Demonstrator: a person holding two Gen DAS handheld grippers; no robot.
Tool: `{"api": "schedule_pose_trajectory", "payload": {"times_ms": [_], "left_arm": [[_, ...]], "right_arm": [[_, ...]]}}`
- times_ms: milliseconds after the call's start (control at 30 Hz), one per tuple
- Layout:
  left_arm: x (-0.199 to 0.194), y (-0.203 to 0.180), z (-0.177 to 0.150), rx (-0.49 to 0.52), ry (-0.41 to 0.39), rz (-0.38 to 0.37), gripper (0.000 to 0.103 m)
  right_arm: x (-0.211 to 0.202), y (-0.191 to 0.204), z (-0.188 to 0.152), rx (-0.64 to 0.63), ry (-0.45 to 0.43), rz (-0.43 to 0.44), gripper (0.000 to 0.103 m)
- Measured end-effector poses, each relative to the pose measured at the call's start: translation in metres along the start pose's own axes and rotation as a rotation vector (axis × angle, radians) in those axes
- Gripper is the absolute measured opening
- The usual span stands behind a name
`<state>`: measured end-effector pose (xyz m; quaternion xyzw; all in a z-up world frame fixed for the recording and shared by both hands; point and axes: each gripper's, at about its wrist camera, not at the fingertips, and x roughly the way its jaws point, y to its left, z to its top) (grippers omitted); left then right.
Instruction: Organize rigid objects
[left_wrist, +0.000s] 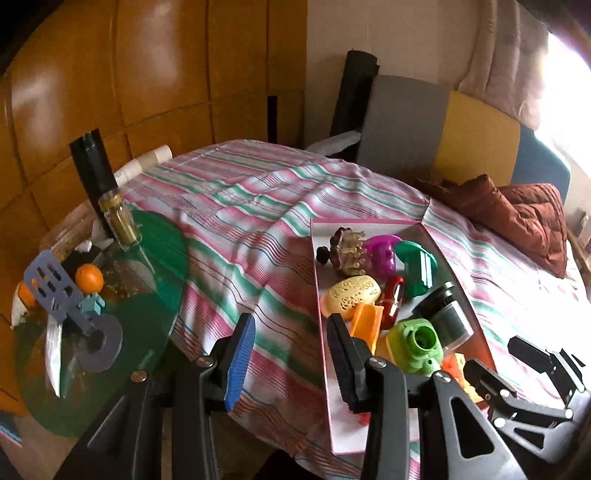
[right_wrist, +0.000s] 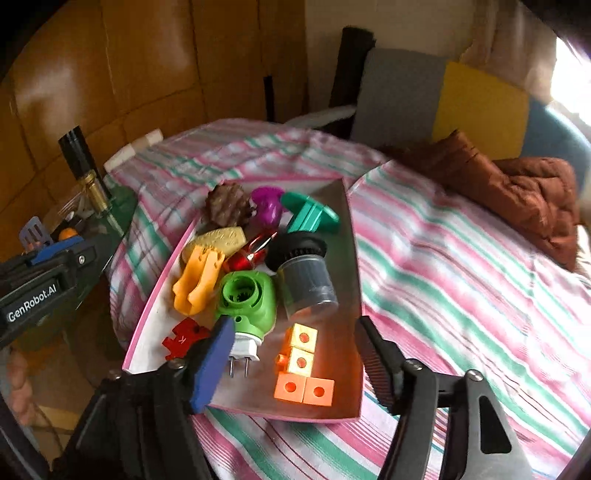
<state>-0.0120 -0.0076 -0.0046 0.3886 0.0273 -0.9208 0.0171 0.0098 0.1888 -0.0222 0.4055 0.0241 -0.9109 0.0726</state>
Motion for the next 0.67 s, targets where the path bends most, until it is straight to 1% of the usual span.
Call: {"api": "schedule_pose_trajectory", "payload": {"times_ms": [100,200,367,467,600,667], "left_arm": [[-0.002,-0.001,-0.004,-0.010,0.020,-0.014,0.040],[-0.005,-0.003,-0.009,-0.014,0.031,-0.025,0.040],[-0.014,-0.002,-0.014,-0.027,-0.005,-0.035,0.040],[-0.018,-0.002,-0.013,-0.025,-0.033,-0.027,0.040],[-0.021,-0.002,-0.012,-0.017,-0.045,-0.032,0.040],[-0.020,-0.003,-0.012,-0.014,-0.033,-0.047,0.040]], "right_arm": [[-0.011,0.005,-0.003,0.008,-0.035,-0.025,0.075],[-0.018,0.008,-0.006,0.015,-0.055,-0.038,0.076],[-0.024,0.008,-0.011,0.034,-0.055,-0.040,0.077],[-0.024,0.007,-0.013,0.041,-0.051,-0.047,0.077],[-0.024,0.006,-0.013,0.046,-0.052,-0.055,0.077],[-0.025,0.005,-0.012,0.053,-0.057,-0.062,0.077]]}}
